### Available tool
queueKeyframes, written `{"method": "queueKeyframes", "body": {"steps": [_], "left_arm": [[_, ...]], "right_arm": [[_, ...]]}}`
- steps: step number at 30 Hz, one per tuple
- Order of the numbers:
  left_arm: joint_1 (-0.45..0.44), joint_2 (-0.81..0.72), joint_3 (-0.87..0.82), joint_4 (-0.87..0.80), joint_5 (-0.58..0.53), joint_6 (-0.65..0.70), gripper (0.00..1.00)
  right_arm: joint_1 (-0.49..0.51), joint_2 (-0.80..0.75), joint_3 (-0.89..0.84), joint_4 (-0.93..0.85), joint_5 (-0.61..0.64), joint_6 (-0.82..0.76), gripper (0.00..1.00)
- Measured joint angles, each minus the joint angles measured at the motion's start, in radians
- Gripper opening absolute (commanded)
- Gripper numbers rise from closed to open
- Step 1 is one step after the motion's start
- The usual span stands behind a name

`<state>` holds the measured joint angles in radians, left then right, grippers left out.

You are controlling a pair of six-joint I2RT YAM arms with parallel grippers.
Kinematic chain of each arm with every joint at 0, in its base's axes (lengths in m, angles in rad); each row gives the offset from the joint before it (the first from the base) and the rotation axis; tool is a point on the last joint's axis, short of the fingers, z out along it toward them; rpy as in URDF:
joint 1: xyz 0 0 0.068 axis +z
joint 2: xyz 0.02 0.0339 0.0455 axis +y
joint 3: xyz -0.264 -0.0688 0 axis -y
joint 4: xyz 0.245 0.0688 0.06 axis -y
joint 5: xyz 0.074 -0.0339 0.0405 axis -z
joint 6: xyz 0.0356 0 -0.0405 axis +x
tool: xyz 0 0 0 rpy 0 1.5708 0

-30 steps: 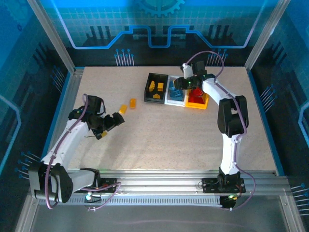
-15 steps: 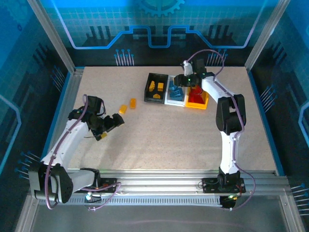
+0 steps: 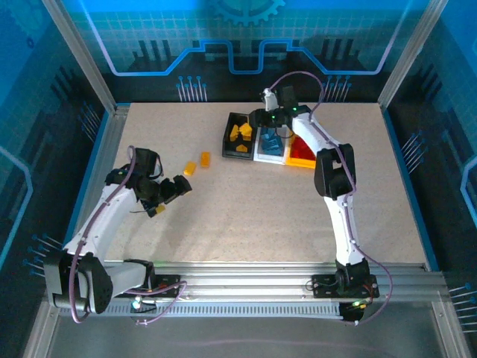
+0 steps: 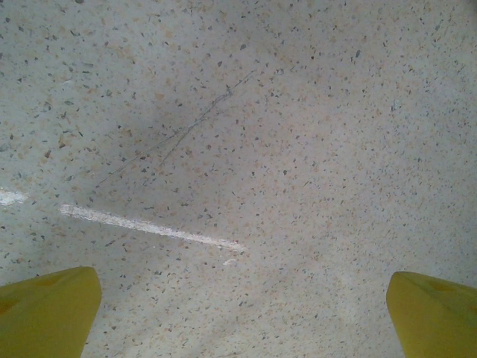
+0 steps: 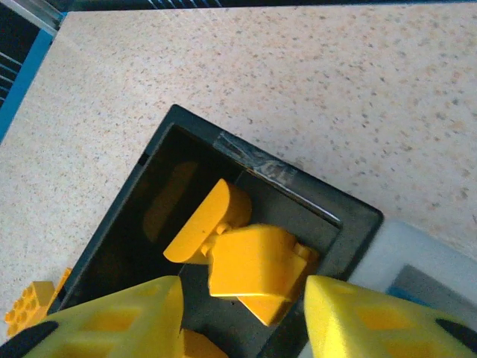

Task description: Sort the legos into containers by color

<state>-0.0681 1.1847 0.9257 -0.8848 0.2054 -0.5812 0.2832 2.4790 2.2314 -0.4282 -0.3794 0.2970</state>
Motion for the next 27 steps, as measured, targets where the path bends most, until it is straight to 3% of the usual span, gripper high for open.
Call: {"method": "queueKeyframes", "body": {"steps": [8,12,20,27], "left_arm": [[0.0,0.005,0.0,0.0,-0.001,0.007,0.99],[0.0,0.058,0.024,-0.001,-0.013,0.02,0.99],[0.002,0.321,0.21,0.002,-0.069,0.1,0.99],[0.002,0.606,0.468,0.002,-0.166,0.275,0.98]], "right_arm": [[0.011,0.006,0.017,-0.01,0.002,0.009,0.57],[0.023,-0.079,-0.106,0.011,0.007,-0.022,0.57],[0.129,-0.538,-0.573,0.181,0.007,-0.188,0.56],[0.162,-0.921,-0.981,0.374,-0.005,-0.255,0.54]]}}
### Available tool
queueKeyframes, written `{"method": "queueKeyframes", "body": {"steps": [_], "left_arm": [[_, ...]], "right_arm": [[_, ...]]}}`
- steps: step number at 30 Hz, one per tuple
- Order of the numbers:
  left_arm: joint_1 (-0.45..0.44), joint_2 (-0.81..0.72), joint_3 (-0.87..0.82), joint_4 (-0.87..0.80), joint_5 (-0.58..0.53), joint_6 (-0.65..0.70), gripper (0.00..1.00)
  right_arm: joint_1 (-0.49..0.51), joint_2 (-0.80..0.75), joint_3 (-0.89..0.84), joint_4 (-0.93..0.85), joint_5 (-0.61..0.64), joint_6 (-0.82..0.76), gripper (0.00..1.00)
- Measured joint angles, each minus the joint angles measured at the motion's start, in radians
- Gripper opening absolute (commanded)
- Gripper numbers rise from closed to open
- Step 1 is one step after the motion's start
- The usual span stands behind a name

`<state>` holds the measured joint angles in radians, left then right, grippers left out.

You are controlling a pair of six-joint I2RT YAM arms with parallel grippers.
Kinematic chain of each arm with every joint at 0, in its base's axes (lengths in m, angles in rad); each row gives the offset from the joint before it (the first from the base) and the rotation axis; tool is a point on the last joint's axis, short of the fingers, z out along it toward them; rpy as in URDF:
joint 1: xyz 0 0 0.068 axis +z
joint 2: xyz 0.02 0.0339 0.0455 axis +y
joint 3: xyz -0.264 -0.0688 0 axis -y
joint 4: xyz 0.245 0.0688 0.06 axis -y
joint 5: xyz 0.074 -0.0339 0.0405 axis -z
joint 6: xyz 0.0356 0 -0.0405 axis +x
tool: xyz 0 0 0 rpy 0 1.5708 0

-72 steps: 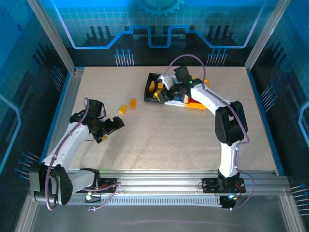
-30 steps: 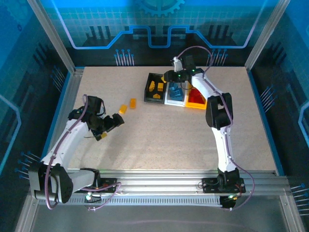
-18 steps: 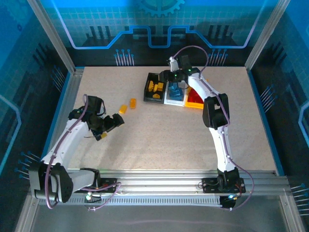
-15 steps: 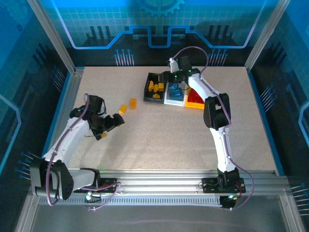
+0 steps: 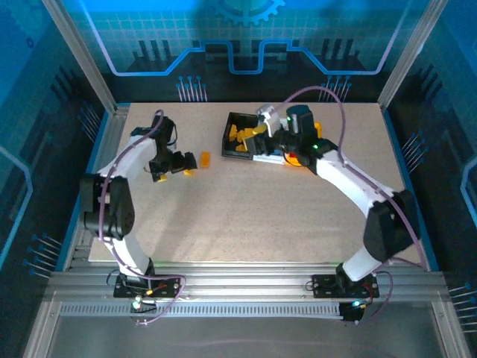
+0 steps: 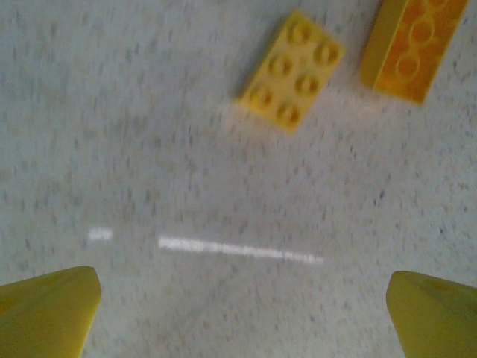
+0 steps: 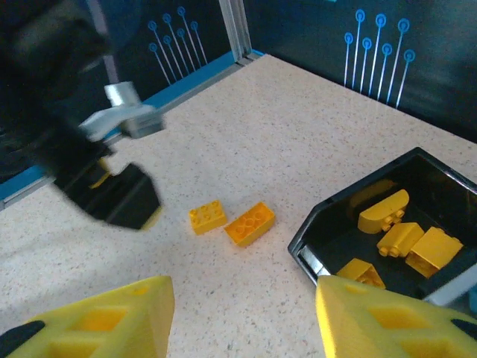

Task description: Sort the legos into containers by color

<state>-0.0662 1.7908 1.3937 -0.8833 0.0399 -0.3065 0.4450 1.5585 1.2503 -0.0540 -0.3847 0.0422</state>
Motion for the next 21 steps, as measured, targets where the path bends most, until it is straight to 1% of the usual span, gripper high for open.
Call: {"method": "queueKeyframes", "body": {"steps": [4,10,12,16,21], "left_arm": [[0.0,0.131,0.11,-0.002,-0.045,0.087,0.91],[-0.015,0.26,0.194,-0.002,-0.082,0.161,0.85],[-0.03,0.288,0.208,-0.002,-0.093,0.18,0.83],[-0.057,0.34,0.22,0.0,-0.104,0.203,0.81],[-0.062,0.362,0.224,-0.002,-0.112,0.21,0.74]], "right_arm": [[0.004,-0.115,-0.105,-0.008,0.017,-0.033,0.54],[0.005,-0.225,-0.151,-0.074,0.035,-0.07,0.54],[0.003,-0.244,-0.159,-0.09,0.037,-0.074,0.54],[-0.007,-0.259,-0.179,-0.119,0.04,-0.074,0.53],[-0.014,-0.259,-0.179,-0.154,0.044,-0.077,0.53]]}}
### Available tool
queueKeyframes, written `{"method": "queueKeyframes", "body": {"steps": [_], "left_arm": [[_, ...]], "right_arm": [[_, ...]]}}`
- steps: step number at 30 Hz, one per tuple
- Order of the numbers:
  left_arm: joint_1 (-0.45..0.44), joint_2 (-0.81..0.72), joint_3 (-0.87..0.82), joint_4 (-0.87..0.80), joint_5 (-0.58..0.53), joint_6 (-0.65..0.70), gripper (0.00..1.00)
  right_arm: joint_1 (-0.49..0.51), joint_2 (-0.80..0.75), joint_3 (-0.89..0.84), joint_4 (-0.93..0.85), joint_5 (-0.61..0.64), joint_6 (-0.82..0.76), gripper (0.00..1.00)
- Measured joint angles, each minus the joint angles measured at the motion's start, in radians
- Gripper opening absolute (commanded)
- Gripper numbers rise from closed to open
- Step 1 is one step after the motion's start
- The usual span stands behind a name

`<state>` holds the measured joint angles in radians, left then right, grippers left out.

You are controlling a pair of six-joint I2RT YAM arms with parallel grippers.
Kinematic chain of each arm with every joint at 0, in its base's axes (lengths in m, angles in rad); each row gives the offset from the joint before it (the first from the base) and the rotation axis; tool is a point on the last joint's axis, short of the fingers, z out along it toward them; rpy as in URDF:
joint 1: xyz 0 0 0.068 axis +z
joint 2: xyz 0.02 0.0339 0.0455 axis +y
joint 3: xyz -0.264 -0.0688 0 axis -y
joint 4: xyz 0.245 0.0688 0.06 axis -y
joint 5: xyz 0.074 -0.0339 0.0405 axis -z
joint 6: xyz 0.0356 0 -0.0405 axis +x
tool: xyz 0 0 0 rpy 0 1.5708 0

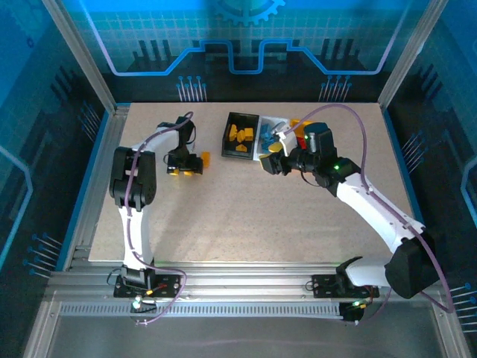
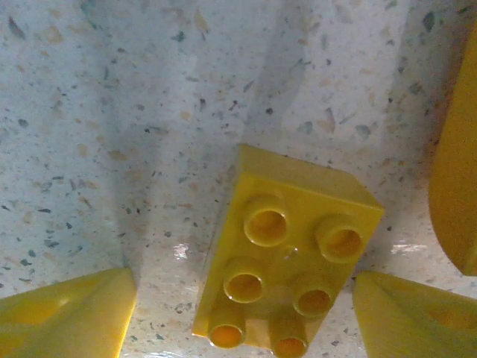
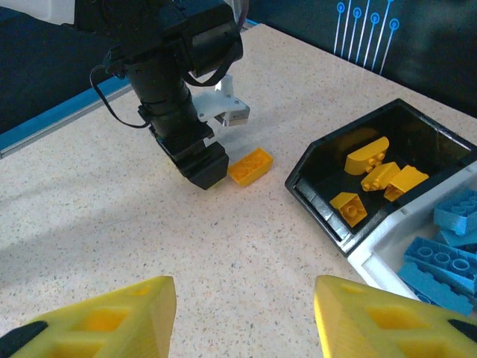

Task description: Sort the legos into containers by color

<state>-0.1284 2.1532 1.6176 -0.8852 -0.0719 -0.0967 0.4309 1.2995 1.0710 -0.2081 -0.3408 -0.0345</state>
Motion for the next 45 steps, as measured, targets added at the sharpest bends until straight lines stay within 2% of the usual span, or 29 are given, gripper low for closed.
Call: {"method": "queueKeyframes", "body": {"steps": [11,16,18,19,20,21,29,34,39,45], "left_arm": [[0.0,0.008,0.014,0.005,-0.016,0.0,0.46],[0.0,0.02,0.036,0.008,-0.011,0.004,0.32],[0.0,0.02,0.038,0.011,-0.01,0.006,0.32],[0.0,0.02,0.038,0.011,-0.01,0.006,0.32],[0.0,0.02,0.038,0.011,-0.01,0.006,0.32],[0.0,0.02,0.037,0.011,-0.01,0.006,0.31],[0.0,-0.025,-0.034,0.051,0.015,-0.018,0.32],[0.0,-0.096,-0.119,0.055,0.056,-0.064,0.32],[0.0,-0.215,-0.21,0.07,0.127,-0.138,0.32],[0.0,-0.391,-0.343,0.126,0.26,-0.277,0.33]], "right_arm": [[-0.007,0.0,0.0,-0.012,-0.004,0.028,0.56],[-0.007,-0.01,0.0,-0.004,-0.004,0.044,0.65],[-0.007,-0.019,0.005,-0.009,-0.002,0.049,0.71],[-0.007,-0.022,0.015,-0.017,0.0,0.053,0.78],[-0.007,-0.023,0.026,-0.024,0.001,0.058,0.93],[-0.008,-0.024,0.04,-0.029,0.003,0.062,1.0],[-0.013,-0.08,0.119,-0.038,0.076,0.067,1.0],[-0.071,-0.089,0.2,-0.095,0.202,0.267,1.0],[-0.2,-0.045,0.272,-0.208,0.2,0.453,1.0],[-0.215,0.021,0.261,-0.364,0.135,0.552,1.0]]}}
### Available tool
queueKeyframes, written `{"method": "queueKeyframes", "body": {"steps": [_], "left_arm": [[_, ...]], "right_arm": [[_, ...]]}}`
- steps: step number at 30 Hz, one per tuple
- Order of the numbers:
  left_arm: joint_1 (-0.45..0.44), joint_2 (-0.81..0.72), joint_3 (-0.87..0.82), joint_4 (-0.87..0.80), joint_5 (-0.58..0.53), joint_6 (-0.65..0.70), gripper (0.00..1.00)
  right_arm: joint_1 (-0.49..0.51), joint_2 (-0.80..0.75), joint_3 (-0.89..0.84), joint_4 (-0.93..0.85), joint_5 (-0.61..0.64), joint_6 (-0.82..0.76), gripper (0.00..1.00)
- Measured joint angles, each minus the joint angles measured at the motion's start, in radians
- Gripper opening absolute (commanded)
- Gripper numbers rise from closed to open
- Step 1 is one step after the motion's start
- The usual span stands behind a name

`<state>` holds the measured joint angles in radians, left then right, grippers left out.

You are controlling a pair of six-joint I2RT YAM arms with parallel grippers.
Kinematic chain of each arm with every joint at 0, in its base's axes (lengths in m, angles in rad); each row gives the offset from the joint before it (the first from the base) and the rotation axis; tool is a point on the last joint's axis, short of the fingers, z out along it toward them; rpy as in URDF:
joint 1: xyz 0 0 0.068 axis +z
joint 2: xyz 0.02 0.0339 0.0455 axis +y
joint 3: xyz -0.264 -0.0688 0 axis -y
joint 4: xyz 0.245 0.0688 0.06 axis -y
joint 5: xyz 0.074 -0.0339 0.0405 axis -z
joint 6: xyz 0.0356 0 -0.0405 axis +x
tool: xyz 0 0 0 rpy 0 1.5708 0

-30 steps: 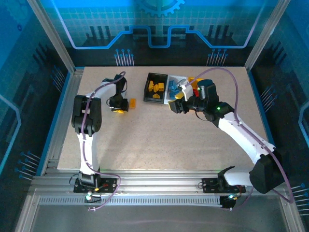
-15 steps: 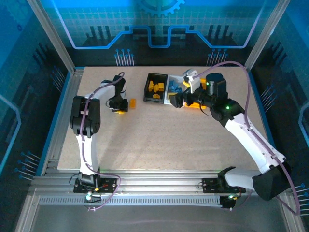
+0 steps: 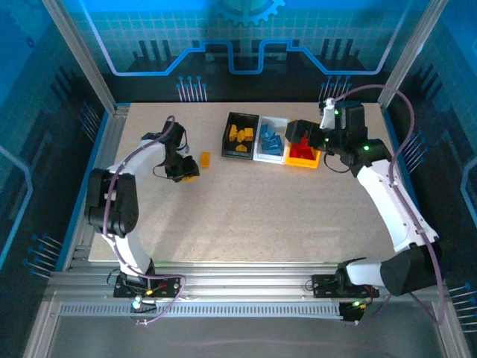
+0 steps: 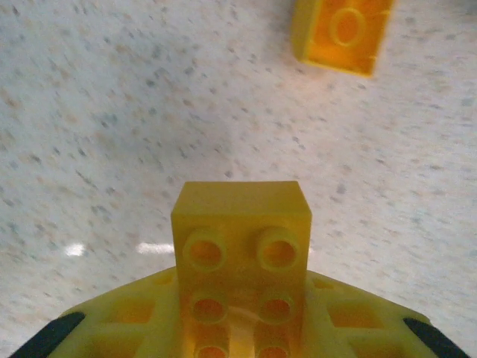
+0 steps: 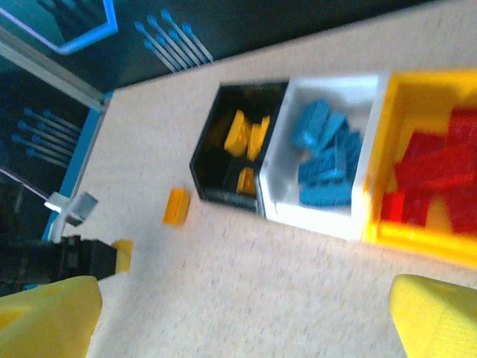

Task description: Sort the legos into containers by color

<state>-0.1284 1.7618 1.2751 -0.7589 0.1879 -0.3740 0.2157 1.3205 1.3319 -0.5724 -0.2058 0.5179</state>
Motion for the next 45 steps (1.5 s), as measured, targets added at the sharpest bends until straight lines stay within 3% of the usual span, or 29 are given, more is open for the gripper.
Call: {"method": "queueKeyframes", "body": {"steps": [9,20,33,45], "left_arm": [[-0.043,-0.179,-0.185,0.137,0.169,-0.285,0.34],[-0.071,-0.29,-0.206,0.361,0.266,-0.646,0.37],[-0.133,-0.254,-0.197,0.697,0.276,-1.062,0.39],[-0.147,-0.014,0.019,0.822,0.25,-1.225,0.39]], "right_arm": [[0.002,0.038,-0.158,-0.034,-0.129,0.119,1.0],[0.015,0.059,-0.163,-0.041,-0.164,0.127,1.0],[0.015,0.014,-0.284,-0.041,-0.178,0.159,1.0],[0.015,-0.053,-0.366,-0.048,-0.178,0.19,1.0]]}}
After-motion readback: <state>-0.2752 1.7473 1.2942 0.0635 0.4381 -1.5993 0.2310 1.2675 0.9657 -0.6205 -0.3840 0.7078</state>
